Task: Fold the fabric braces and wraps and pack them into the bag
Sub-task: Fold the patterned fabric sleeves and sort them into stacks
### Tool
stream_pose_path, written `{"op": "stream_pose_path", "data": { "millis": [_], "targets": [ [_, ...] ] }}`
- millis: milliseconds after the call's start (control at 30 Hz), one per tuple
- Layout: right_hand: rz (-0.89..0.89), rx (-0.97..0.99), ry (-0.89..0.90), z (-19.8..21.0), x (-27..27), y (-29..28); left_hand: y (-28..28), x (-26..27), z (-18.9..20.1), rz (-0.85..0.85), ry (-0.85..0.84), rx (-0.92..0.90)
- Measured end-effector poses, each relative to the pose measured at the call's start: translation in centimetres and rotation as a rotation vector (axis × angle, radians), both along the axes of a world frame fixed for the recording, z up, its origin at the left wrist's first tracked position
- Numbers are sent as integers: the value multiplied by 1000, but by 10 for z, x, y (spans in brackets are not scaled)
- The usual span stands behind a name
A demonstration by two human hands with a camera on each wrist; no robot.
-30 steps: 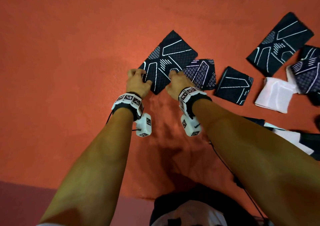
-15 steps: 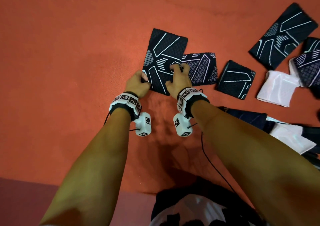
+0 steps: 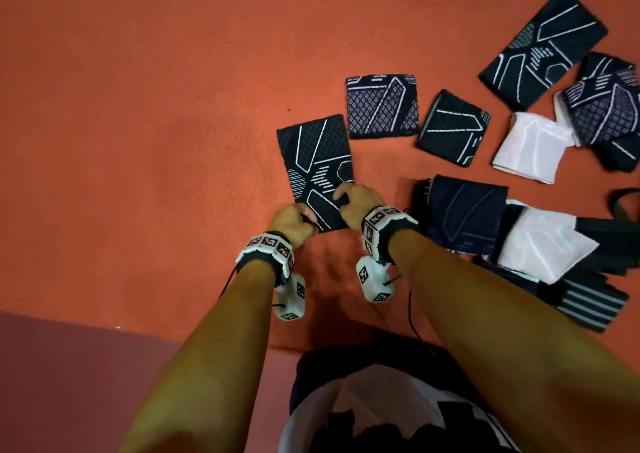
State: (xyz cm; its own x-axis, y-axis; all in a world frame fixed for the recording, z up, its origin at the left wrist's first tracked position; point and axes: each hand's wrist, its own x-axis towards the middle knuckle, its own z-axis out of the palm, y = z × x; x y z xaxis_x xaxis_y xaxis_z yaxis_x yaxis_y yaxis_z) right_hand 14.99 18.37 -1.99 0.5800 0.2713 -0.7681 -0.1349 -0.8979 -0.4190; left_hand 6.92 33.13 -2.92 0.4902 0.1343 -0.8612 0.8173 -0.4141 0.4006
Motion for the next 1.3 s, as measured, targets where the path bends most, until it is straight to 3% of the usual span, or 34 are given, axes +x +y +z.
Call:
{"op": "stream_pose_path", "data": {
  "millis": [267,500,933,1067,1300],
  "targets": [
    [96,26,-89,12,-66,-62,-59,-59,6,28,-16,3],
    [-21,97,6,11,-125,-146,-134,-106,14,14,21,-23],
    [-161,122,-133,22,-118,-245,-273,-122,17,52,48,-269],
    [-228,128,-171,19,-120,-252,-279,-119,13,25,71,-256],
    [-334,91,-162,3,-145,-232,-207,-127,-2,128,-172,59]
  ]
}}
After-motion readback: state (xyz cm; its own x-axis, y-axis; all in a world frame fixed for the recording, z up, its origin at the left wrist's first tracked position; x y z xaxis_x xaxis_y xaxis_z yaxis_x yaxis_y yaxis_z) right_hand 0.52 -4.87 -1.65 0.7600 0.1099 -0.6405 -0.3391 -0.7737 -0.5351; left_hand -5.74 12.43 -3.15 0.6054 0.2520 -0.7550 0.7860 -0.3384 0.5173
